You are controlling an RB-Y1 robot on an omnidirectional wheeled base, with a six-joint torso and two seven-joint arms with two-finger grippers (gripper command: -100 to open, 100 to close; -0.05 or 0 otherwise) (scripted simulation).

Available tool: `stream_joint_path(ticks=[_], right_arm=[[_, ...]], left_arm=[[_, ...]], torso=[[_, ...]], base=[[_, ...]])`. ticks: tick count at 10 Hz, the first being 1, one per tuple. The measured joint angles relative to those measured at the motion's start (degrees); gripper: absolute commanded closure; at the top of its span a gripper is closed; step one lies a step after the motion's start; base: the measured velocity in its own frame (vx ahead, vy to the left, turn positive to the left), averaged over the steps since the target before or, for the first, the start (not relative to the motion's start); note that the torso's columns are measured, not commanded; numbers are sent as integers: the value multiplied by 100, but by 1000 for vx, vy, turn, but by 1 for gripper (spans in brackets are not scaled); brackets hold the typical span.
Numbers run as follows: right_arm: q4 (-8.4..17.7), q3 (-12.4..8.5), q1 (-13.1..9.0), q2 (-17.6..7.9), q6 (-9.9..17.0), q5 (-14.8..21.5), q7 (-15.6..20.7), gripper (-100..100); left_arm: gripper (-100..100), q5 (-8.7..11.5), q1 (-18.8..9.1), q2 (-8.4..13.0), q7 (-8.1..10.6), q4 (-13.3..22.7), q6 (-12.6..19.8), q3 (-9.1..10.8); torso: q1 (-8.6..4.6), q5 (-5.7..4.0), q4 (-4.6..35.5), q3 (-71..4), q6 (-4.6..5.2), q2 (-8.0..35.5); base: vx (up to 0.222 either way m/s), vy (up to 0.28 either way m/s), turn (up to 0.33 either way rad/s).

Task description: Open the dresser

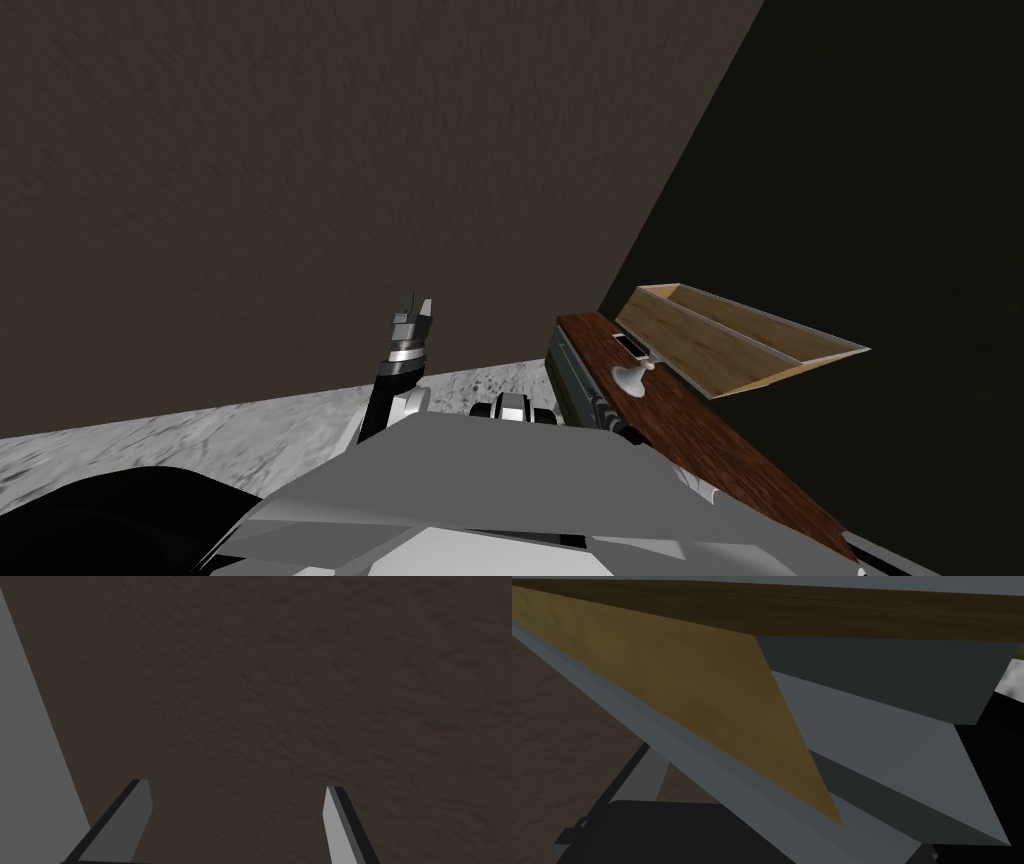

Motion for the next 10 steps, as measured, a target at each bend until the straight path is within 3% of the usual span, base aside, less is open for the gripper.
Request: stream_joint_path(ticks=[2,4,6,8,9,10], right_arm=[[307,-194,-2,185,-58,-241,7,-100],[391,-468,61,263,-102,-765,290,-100],[563,-477,46,318,-127,-665,85,-100],[846,-663,69,448,-183,-866,23,-100],[702,-716,150,353,-159,-1212,280,-100],[590,-719,186,294,-113,-1320,377,-100]], left_arm=[[0,0,-3,0,0,1,1,-1],[0,0,-3,1,0,1,1,0],[0,0,1,0,0,0,0,1],[0,0,-2,1,0,1,1,0],[0,0,0,1,0,1,1,1],[0,0,1,1,0,0,0,2]], torso=[[-62,-16,7,16,-7,2],[-64,8,-1,-1,24,-18],[-86,14,-15,-36,10,-86],[-151,-15,5,3,-7,-56],[-131,9,3,-17,0,-67],[-112,23,-4,-27,7,-71]], base=[[-222,-78,447],[-123,-61,413],[-69,-16,178],[-116,-20,337],[-11,4,29],[12,-14,-73]])
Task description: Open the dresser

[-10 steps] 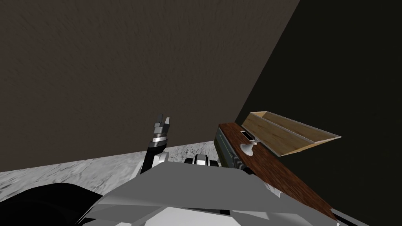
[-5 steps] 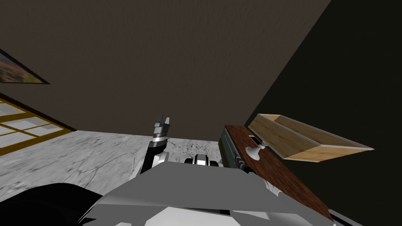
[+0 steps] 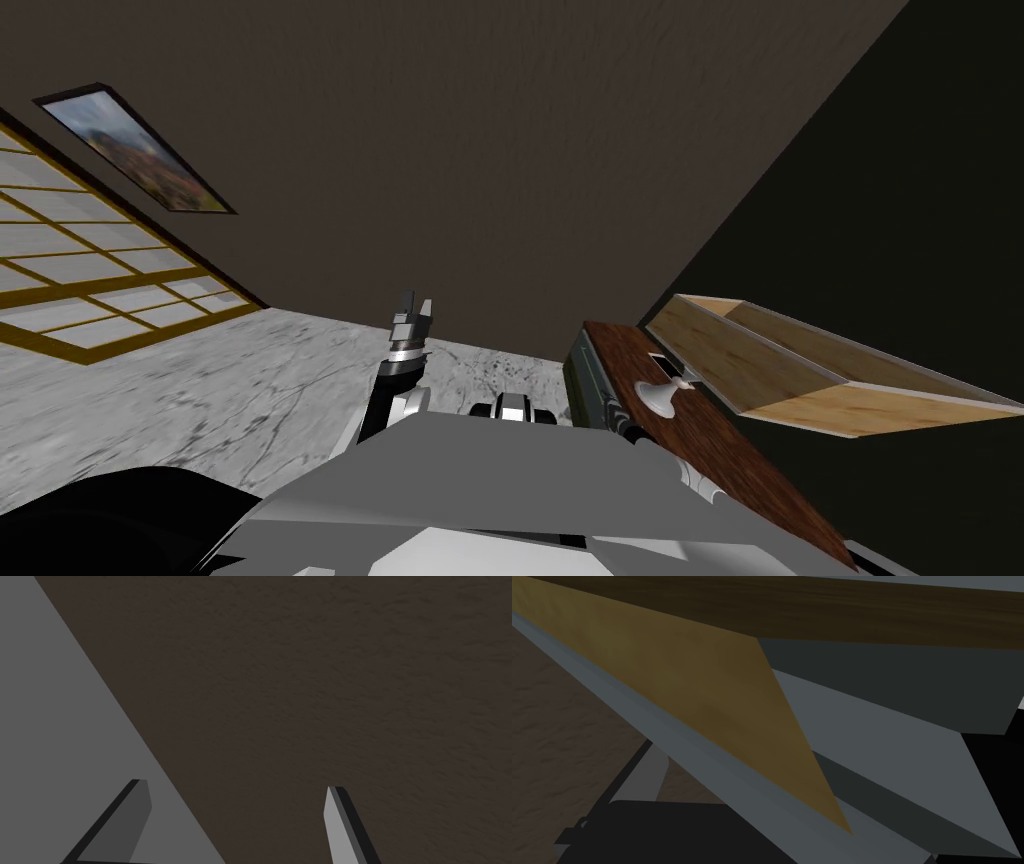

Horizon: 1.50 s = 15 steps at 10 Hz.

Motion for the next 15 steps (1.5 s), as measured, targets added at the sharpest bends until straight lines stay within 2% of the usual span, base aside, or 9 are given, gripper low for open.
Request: stream_joint_path(ticks=[2,4,6,7,8,11,12,14,15], right_arm=[[169,-3,-48,115,-21,334,-313,-100],[318,1,-86,148,-60,459,-400,-100],[768,-184,-149,334,-131,596,-735,-100],[774,-236,-121,327,-125,407,-628,-100],[872,-236,-142,380,-118,562,-754,-100],[617,-255,-59,280,-91,102,-376,-100],[488,-229,-53,225,-61,-298,-28,-100],[661,-230,-67,323,-59,-7,-215,-100],[774,-250,-100,373,-62,-14,-247,-100]], left_arm=[[0,0,0,0,0,0,0,0],[0,0,0,0,0,0,0,0],[0,0,-4,0,0,1,1,-1],[0,0,-2,0,0,0,0,0],[0,0,0,0,0,0,0,0],[0,0,0,0,0,0,0,0],[0,0,0,0,0,0,0,1],[0,0,0,0,0,0,0,0],[0,0,-1,1,0,0,0,1]], torso=[[-29,-24,-1,15,-16,4],[-41,-27,-3,14,-13,-2],[-87,-48,3,41,-11,20],[-79,-42,-3,13,-14,-16],[-90,-44,-17,4,-4,-35],[-82,-30,-6,18,-5,-1],[-61,-29,0,17,-12,-4],[-77,-53,-5,22,-11,-10],[-9,-53,-1,25,-14,35]], base=[[8,4,0],[-88,-3,172],[-133,-19,352],[-16,-12,35],[16,2,-30],[9,-6,-8],[16,0,-10],[-23,12,106],[-99,17,282]])
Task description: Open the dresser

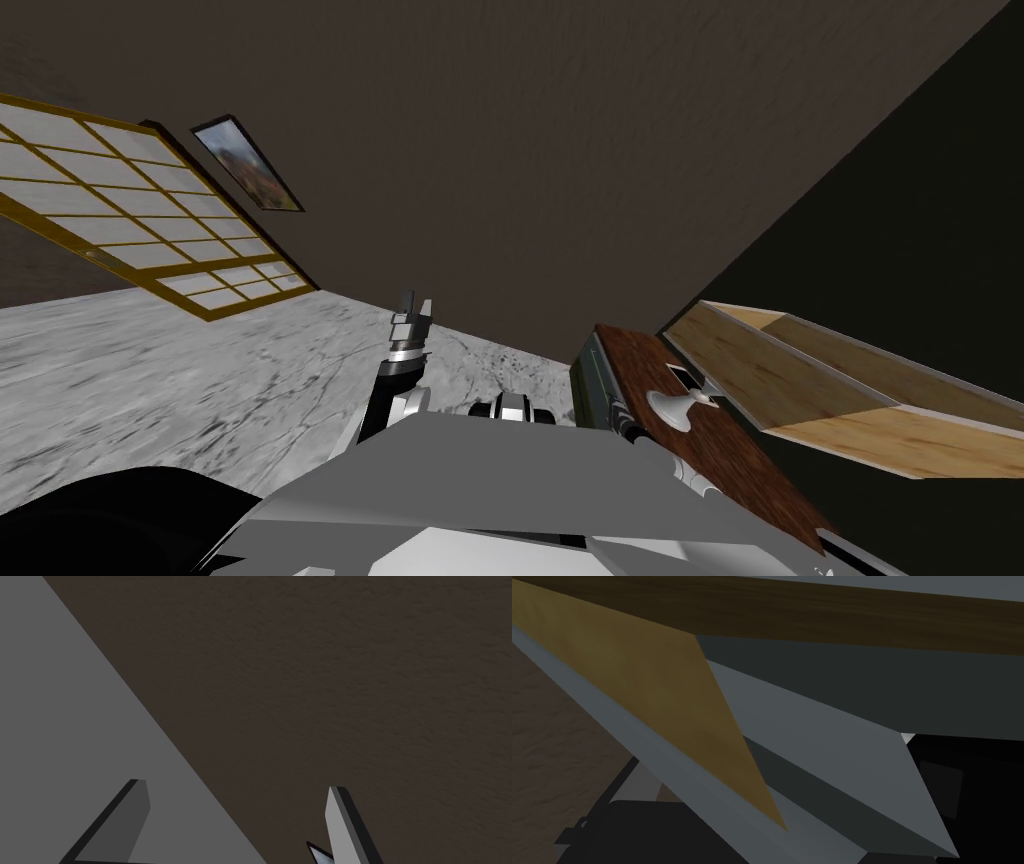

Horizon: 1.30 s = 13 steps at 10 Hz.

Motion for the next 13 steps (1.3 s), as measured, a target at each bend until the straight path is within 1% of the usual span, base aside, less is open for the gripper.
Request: stream_joint_path(ticks=[1,2,3,4,5,6,7,8,9,10,11,12,13], right_arm=[[100,-40,-48,13,-40,-124,23,-100],[161,-76,-77,-3,-55,-370,151,-100],[306,-115,-138,58,-79,-293,106,-100],[409,-145,-180,83,-110,-350,74,-100],[550,-165,-252,110,-136,-563,170,-100],[647,-201,-268,126,-126,-700,237,-100],[687,-210,-310,126,-120,-817,294,-100],[766,-240,-340,165,-138,-715,233,-100],[846,-239,-374,165,-151,-895,296,-100],[960,-278,-385,197,-178,-805,240,-100],[1072,-315,-405,214,-198,-832,196,-100],[1192,-342,-449,239,-204,-985,246,-100],[1312,-376,-487,282,-229,-950,216,-100]], left_arm=[[0,0,-1,-1,0,0,0,-1],[0,0,-1,-1,0,0,0,-1],[0,0,0,-1,0,0,0,-1],[0,0,-1,-1,0,0,0,-1],[0,0,-1,-1,0,0,0,-1],[0,0,-1,-1,0,0,0,-1],[0,0,0,-1,0,0,0,0],[0,0,1,-1,0,-1,0,0],[0,0,0,-1,0,-1,0,0],[0,0,1,-1,0,0,0,0],[0,0,0,-1,0,0,0,-1],[0,0,0,-1,0,0,0,-1],[0,0,0,-1,0,0,0,-1]], torso=[[69,15,7,16,2,37],[92,20,10,20,1,45],[93,19,0,11,19,39],[88,24,-2,4,22,35],[90,24,4,5,9,37],[104,24,6,7,6,41],[114,32,-2,-2,26,34],[115,33,-11,-7,42,30],[113,29,-1,1,18,40],[114,25,3,6,12,41],[127,28,6,7,6,45],[142,33,8,9,3,50],[135,32,7,4,6,43]], base=[[-119,12,291],[-97,0,106],[-83,-2,147],[-110,-14,297],[-129,-7,322],[-78,5,80],[-12,9,-39],[-33,14,138],[-35,18,106],[-43,44,141],[-70,69,226],[-49,53,163],[-52,53,170]])
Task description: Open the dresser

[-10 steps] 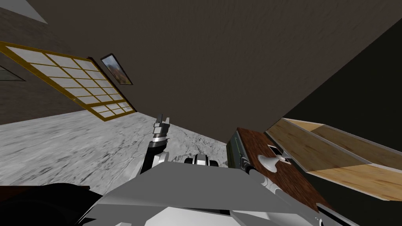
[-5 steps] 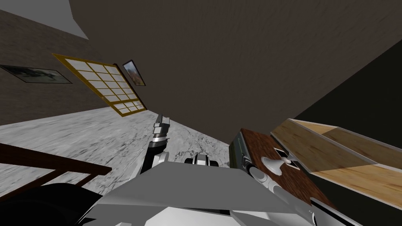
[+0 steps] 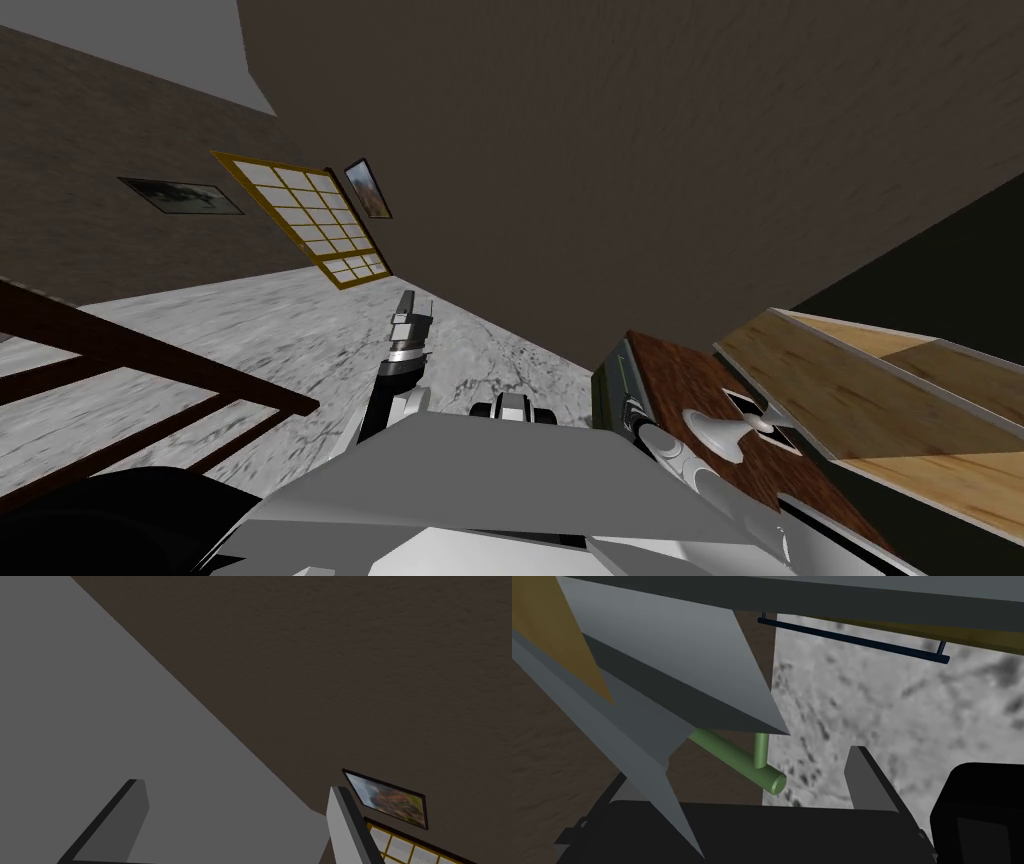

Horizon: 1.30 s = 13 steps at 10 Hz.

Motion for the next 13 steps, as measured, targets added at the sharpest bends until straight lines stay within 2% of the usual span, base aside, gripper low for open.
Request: stream_joint_path(ticks=[1,2,3,4,6,8,10,13], right_arm=[[157,-54,-41,45,-39,45,-80,-100],[175,-60,-46,50,-49,49,-99,100],[72,-42,-12,29,-48,235,-176,100],[-91,-8,-31,-13,-11,162,-113,100],[-299,48,39,3,11,486,-229,100],[-669,156,152,-76,87,615,-207,100],[-916,233,244,-128,132,956,-348,100],[-1215,302,349,-237,211,852,-182,100]], left_arm=[[0,0,0,0,0,0,0,0],[0,0,1,0,0,0,0,1],[0,0,3,1,0,0,0,3],[0,0,2,1,0,0,0,2],[0,0,3,1,0,0,0,2],[0,0,3,1,0,0,0,2],[0,0,3,1,0,0,0,2],[0,0,2,1,0,0,0,2]], torso=[[-2,-2,-1,-2,-2,-2],[-12,-4,-4,-7,2,-11],[-44,-13,-10,-11,13,-16],[-60,-32,-38,-16,36,-25],[-85,-31,-44,-16,51,-32],[-87,-29,-51,-17,62,-35],[-88,-35,-52,-11,58,-25],[-82,-37,-45,-6,51,-13]], base=[[-15,31,45],[16,-79,-344],[57,-63,-196],[68,-46,-148],[97,-49,-222],[134,-7,-309],[117,7,-171],[60,-5,-144]])
